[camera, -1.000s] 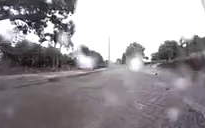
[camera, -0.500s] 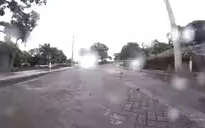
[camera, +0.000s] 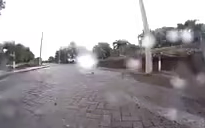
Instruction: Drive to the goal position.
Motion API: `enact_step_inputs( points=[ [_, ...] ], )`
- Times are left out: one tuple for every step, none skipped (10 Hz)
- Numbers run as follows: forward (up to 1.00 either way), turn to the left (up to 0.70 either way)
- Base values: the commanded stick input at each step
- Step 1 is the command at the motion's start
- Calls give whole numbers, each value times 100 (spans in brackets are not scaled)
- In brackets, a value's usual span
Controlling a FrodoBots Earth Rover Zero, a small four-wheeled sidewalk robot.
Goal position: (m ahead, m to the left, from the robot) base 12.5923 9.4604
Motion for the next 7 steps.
enact_step_inputs(
  points=[
    [85, 0],
    [85, 0],
    [85, 0],
    [85, 0],
    [85, 0],
    [85, 0],
    [85, 0]
  ],
)
